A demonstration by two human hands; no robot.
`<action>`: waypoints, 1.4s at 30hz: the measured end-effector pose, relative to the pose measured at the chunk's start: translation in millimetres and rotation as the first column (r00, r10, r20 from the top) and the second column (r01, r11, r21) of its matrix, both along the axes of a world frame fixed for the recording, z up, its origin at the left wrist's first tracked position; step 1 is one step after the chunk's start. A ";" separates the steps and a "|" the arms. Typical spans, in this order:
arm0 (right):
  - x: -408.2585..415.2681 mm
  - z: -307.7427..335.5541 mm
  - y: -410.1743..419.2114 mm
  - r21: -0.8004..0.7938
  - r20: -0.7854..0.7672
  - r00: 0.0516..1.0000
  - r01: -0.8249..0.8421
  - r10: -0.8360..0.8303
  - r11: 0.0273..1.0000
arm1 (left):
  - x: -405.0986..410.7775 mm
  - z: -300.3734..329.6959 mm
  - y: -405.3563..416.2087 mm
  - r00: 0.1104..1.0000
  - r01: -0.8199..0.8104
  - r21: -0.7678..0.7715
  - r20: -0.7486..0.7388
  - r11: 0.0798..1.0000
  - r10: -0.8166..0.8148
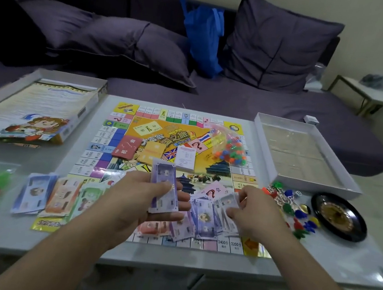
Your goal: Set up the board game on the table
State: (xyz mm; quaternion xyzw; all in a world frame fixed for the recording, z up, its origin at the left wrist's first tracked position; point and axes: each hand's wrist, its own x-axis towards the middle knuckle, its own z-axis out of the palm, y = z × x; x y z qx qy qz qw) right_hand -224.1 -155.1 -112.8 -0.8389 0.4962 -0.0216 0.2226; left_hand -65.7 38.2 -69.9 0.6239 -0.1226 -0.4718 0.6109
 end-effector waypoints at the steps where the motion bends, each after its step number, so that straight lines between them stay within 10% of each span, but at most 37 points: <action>1: -0.1 -1.0 2.8 -0.039 -0.044 0.999 -0.008 0.006 0.999 | -0.2 -0.2 0.9 1.000 0.002 -0.001 0.002 1.000 -0.002; 6: 3.5 9.0 16.3 -0.147 0.036 0.996 -0.071 0.077 0.987 | -1.1 -0.2 5.5 1.000 0.022 -0.036 0.009 0.999 -0.022; 12: 17.2 37.5 52.5 0.338 0.629 0.776 -0.330 0.049 0.881 | -0.3 -5.4 8.4 0.989 0.129 -0.052 0.077 0.990 -0.125; 42: 25.1 44.7 41.7 0.420 0.594 0.802 -0.244 -0.062 0.874 | 2.1 -7.1 9.9 0.995 0.049 -0.067 0.088 0.997 -0.043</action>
